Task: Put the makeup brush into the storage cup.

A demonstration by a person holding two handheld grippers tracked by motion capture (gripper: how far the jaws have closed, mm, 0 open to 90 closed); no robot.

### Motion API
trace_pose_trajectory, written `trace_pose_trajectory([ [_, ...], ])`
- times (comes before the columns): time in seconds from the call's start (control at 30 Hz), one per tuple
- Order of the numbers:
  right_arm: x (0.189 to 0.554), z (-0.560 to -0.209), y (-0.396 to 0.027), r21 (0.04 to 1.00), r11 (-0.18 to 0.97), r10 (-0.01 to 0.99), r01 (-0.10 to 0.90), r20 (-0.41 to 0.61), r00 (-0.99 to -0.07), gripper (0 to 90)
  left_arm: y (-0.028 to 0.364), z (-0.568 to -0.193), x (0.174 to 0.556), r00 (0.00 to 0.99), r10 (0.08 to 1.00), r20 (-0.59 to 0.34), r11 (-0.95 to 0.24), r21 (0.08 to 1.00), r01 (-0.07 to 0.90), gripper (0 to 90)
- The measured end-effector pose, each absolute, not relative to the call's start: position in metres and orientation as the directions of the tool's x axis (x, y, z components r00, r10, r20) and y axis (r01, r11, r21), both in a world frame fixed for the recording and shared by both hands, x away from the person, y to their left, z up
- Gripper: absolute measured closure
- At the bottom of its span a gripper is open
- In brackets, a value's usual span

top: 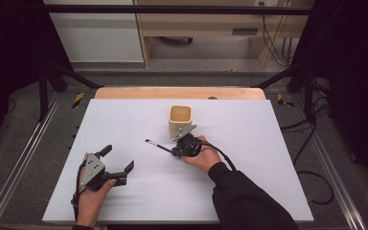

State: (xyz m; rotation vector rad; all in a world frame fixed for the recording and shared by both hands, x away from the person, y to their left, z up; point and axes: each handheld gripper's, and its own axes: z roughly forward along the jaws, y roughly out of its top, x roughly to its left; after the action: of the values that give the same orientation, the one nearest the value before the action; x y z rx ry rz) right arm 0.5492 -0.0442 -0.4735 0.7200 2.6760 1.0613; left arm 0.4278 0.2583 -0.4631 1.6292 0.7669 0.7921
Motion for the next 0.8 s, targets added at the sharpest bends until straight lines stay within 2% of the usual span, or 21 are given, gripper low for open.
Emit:
trace_pose_trajectory([
  [0.47,0.530,-0.460,-0.063,0.764,0.571,0.492,0.300,-0.026,-0.870,84.3,0.254,-0.462,0.425,0.567,0.817,0.105,-0.179,0.981,0.076,2.4],
  [0.8,0.502,-0.448,-0.089,0.836,0.498,0.506,0.233,-0.062,-0.860,84.2,0.245,-0.461,0.424,0.584,0.810,0.064,-0.145,0.985,0.093,1.9],
])
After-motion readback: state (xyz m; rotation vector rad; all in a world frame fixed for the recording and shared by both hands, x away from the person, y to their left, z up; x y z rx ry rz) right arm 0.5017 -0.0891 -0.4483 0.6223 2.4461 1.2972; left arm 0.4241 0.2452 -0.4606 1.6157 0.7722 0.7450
